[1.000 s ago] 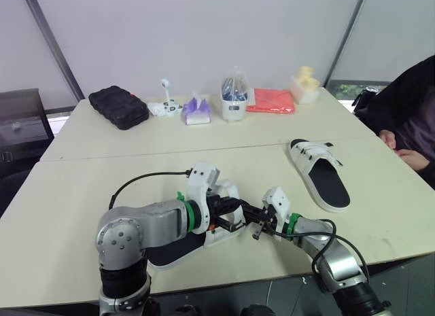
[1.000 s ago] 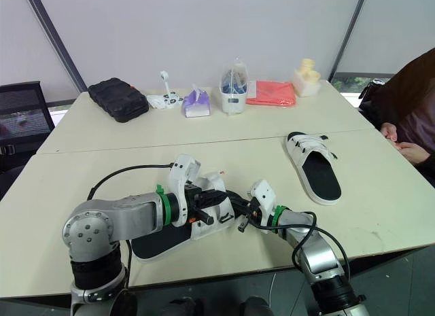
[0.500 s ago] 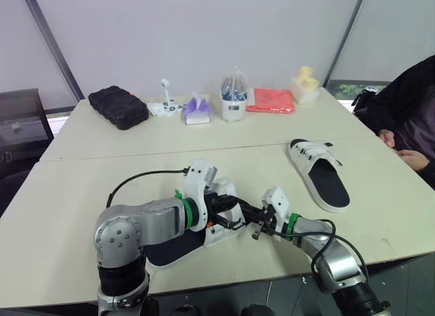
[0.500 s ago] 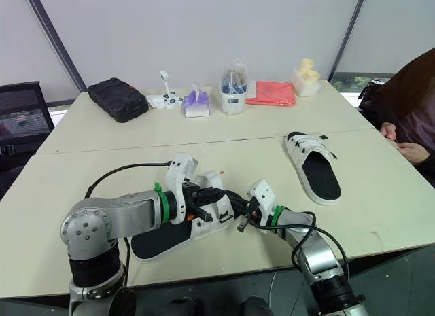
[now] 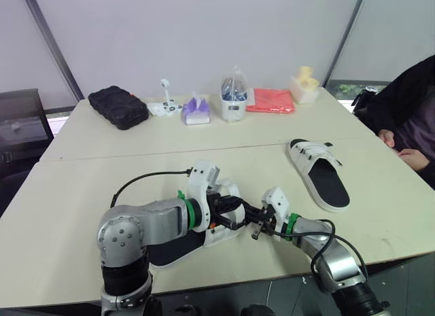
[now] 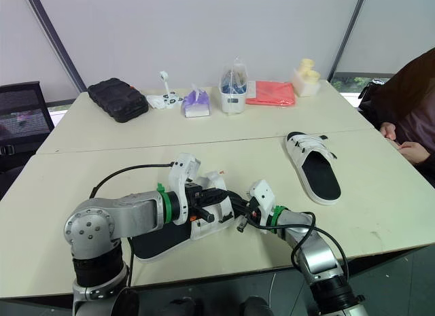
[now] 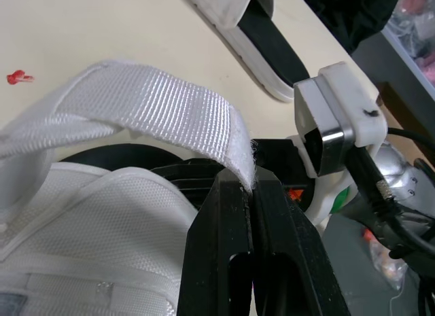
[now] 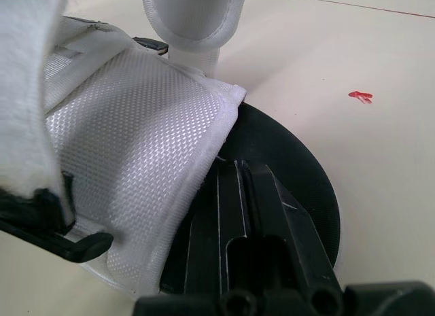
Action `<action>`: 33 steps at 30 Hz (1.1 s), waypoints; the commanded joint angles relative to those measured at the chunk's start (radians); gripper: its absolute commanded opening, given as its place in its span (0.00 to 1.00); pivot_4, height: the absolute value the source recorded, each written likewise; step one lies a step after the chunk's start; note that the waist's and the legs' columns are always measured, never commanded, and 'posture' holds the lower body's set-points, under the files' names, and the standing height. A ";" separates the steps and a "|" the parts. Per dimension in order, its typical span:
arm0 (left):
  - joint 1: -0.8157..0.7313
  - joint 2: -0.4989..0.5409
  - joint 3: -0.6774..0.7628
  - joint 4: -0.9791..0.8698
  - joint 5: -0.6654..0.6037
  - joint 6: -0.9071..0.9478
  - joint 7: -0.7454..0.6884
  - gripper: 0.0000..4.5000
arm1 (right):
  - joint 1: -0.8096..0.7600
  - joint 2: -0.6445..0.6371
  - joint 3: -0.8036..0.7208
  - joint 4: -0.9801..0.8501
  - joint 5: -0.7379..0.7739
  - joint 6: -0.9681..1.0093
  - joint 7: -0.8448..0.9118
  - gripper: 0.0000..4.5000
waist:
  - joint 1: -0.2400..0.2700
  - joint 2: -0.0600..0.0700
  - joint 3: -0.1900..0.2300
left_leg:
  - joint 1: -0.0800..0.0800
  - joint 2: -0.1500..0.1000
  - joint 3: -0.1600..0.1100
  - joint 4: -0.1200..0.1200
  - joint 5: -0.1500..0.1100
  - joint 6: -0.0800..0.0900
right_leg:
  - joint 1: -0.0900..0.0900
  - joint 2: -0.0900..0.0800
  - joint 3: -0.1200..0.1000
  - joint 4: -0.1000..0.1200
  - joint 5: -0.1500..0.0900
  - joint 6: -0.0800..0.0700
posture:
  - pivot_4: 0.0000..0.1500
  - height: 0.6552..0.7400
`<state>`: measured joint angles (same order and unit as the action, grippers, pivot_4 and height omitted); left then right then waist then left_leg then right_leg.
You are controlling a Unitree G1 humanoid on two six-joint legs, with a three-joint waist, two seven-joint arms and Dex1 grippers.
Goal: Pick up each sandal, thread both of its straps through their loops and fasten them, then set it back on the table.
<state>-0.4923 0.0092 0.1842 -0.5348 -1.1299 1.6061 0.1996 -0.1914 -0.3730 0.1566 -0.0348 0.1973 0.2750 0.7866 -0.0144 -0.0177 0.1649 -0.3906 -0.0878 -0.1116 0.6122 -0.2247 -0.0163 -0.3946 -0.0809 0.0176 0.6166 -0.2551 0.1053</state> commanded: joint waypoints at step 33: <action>-0.010 0.089 -0.042 -0.023 0.008 -0.031 -0.038 0.01 | 0.044 0.016 0.082 0.043 -0.026 0.049 0.009 0.00 | 0.000 0.000 0.000 | 0.000 0.000 0.000 0.000 0.000 0.000 | 0.000 0.000 0.001 0.000 0.000 -0.001 | 1.00 1.00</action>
<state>-0.4848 0.1085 0.1087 -0.5337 -1.1137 1.6033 0.1674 -0.1896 -0.3708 0.1566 -0.0367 0.1973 0.2766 0.7851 -0.0142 -0.0176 0.1647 -0.3905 -0.0877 -0.1117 0.6121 -0.2247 -0.0163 -0.3947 -0.0810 0.0181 0.6167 -0.2555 0.1046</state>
